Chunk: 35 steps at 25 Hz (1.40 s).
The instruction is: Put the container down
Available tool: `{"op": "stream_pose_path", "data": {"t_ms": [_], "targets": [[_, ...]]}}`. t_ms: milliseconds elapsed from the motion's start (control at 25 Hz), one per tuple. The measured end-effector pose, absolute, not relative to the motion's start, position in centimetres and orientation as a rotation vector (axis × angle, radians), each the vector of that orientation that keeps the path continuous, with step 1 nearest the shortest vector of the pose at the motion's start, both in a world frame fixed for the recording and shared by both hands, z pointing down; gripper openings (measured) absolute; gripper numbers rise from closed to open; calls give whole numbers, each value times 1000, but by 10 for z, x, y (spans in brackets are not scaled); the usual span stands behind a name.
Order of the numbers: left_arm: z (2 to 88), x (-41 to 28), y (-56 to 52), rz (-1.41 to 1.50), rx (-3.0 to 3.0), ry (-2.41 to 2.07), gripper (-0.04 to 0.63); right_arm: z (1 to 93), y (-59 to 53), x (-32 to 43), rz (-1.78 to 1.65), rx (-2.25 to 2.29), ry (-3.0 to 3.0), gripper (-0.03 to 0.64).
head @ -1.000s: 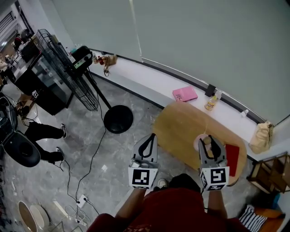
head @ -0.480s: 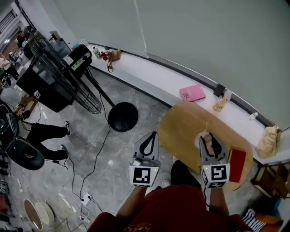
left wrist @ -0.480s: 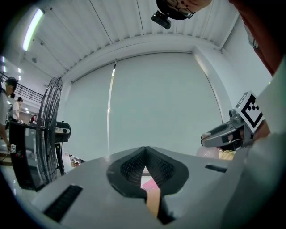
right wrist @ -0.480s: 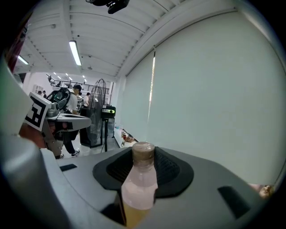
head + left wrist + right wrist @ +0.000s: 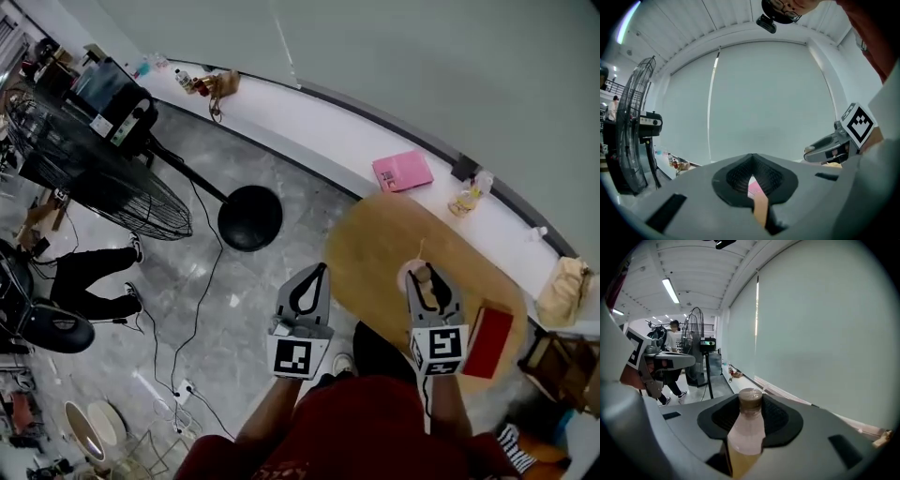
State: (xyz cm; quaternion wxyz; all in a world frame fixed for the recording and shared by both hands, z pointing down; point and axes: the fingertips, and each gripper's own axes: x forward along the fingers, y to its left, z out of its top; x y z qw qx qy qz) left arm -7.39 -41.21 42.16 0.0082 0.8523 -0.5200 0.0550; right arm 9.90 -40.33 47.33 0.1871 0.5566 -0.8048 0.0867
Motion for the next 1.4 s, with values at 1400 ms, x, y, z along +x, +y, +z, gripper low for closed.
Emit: {"op": "stream_pose_path", "data": {"t_ms": [1400], "targets": [[688,-12,-470,707,2125,-1362,5,869,-500,137,712,1085,-1926,141]]}}
